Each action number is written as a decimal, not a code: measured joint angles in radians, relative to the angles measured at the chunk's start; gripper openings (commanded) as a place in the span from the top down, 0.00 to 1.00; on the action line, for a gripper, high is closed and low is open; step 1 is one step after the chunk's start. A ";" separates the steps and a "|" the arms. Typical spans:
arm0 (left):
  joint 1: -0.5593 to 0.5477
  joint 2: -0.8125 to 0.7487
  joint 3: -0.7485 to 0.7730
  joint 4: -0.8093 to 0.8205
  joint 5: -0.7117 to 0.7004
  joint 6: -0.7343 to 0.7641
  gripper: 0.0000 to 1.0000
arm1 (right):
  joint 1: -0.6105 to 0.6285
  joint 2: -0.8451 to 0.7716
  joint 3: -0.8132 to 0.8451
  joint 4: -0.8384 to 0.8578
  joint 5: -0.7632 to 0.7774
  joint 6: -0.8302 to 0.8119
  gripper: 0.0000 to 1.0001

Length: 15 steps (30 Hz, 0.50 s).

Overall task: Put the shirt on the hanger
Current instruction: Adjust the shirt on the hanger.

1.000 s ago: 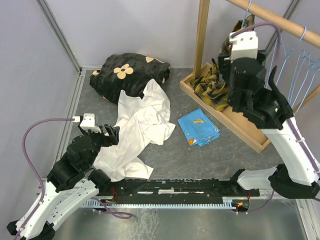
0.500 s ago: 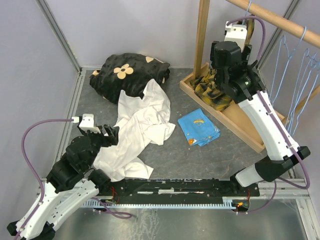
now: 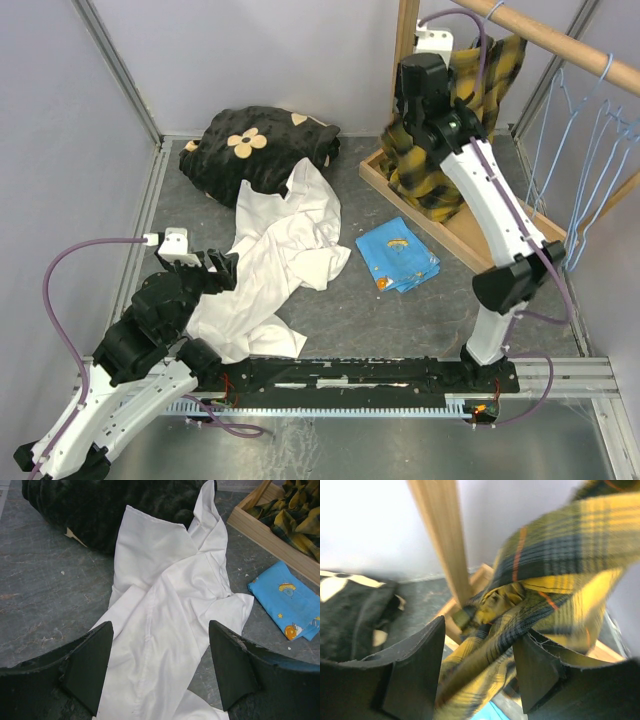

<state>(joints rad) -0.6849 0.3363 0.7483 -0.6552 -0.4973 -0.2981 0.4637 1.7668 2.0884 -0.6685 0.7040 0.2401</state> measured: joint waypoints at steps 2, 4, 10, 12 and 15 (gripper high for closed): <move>0.000 0.000 0.000 0.000 0.000 0.000 0.17 | 0.000 0.082 0.114 0.004 -0.063 -0.024 0.30; 0.000 0.000 0.000 0.000 0.000 0.000 0.17 | 0.000 0.150 0.213 -0.002 -0.108 -0.046 0.24; 0.000 0.000 0.000 0.000 0.000 0.000 0.17 | 0.000 0.208 0.294 -0.020 -0.166 -0.098 0.13; 0.000 0.000 0.000 0.000 0.000 0.000 0.17 | 0.000 0.146 0.197 -0.015 -0.177 -0.107 0.11; 0.000 0.000 0.000 0.000 0.000 0.000 0.17 | 0.001 0.023 0.046 -0.021 -0.198 -0.119 0.08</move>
<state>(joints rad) -0.6849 0.3367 0.7483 -0.6552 -0.4973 -0.2981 0.4644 1.7897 2.1345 -0.6899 0.5060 0.1211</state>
